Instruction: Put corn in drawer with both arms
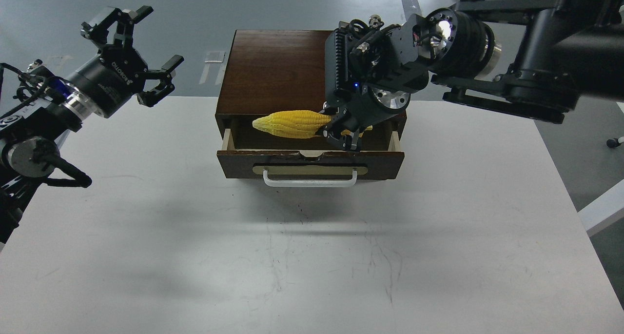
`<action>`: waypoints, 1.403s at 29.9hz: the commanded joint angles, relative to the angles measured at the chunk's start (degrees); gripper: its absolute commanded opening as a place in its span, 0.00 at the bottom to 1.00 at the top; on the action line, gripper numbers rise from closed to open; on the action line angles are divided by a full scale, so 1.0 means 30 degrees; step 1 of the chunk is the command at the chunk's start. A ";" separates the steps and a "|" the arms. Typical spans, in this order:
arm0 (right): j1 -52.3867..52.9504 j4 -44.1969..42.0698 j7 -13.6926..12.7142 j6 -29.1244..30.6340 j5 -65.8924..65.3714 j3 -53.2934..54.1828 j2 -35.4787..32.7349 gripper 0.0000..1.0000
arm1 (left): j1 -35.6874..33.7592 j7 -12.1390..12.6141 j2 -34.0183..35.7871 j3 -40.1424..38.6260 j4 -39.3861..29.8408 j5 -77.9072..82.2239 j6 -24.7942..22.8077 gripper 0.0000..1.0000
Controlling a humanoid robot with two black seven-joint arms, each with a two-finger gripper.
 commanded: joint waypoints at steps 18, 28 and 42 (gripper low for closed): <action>-0.0170 -0.0066 0.0001 0.0064 -0.0119 -0.0403 0.0307 0.58 | 0.0013 -0.0014 0.0228 0.0001 -0.0046 -0.0003 0.0000 0.98; 0.0034 -0.0037 0.0001 0.0122 -0.0031 -0.0315 0.0190 0.63 | 0.0013 -0.0014 0.0228 0.0001 -0.0046 -0.0003 0.0000 0.98; 0.0886 -0.0388 0.0001 0.0298 0.9272 0.0944 -0.4842 0.98 | 0.0013 -0.0072 0.0170 0.0001 -0.0046 0.0027 0.0000 0.98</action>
